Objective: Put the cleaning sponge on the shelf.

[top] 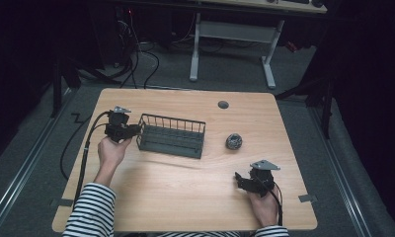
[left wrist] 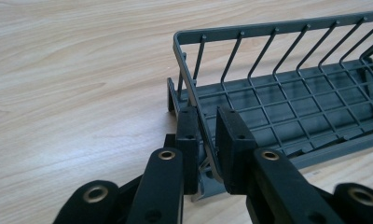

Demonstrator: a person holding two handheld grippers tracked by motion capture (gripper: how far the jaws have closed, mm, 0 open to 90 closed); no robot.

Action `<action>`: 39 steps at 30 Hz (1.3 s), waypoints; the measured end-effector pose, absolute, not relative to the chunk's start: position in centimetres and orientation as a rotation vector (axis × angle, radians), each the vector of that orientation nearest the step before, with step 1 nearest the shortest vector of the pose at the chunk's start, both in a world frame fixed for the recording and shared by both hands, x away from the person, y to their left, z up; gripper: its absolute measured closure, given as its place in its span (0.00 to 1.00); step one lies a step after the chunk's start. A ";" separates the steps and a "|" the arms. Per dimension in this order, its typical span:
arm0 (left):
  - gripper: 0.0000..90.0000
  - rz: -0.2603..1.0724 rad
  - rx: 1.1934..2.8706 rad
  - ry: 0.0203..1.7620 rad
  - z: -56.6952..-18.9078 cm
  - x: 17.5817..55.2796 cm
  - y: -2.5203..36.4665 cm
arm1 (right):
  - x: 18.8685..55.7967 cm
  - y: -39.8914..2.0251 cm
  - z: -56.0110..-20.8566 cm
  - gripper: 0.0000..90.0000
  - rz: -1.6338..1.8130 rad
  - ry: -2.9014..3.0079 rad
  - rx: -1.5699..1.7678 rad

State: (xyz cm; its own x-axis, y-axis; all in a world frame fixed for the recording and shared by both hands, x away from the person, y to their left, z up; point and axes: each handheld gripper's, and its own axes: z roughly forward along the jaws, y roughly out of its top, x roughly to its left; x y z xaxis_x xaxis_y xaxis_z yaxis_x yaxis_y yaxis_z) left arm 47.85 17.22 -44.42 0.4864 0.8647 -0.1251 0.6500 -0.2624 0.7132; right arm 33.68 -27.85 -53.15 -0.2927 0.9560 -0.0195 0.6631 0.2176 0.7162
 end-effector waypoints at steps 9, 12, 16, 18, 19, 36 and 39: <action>0.88 0.362 2.010 1.208 -44.5 45.8 16.0 | 33.7 -27.8 -53.1 0.27 0.841 2.035 1.493; 0.88 0.359 2.010 1.201 -44.5 45.3 15.7 | 33.7 -27.8 -53.1 0.27 0.842 2.034 1.495; 0.87 0.355 2.008 1.194 -44.6 44.7 15.3 | 33.7 -27.8 -53.1 0.27 0.841 2.035 1.493; 0.87 0.349 2.007 1.189 -44.6 44.4 15.1 | 33.7 -27.8 -53.1 0.27 0.841 2.035 1.493; 0.86 0.351 2.009 1.184 -44.6 44.3 15.0 | 33.7 -27.8 -53.2 0.27 0.842 2.035 1.493; 0.41 0.340 1.898 1.195 -44.1 43.5 16.2 | 33.7 -27.8 -53.1 0.27 0.842 2.035 1.493; 0.39 0.354 1.883 1.184 -43.7 43.0 17.0 | 33.7 -27.8 -53.1 0.27 0.842 2.035 1.493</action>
State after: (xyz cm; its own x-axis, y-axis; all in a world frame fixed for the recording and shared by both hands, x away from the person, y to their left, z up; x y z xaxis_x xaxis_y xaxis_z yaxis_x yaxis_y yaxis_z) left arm 43.03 17.00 -43.67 0.5091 0.8385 -0.1944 0.5943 -0.1791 0.7840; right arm 33.68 -27.85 -53.15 -0.2924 0.9561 -0.0192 0.6633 0.2172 0.7162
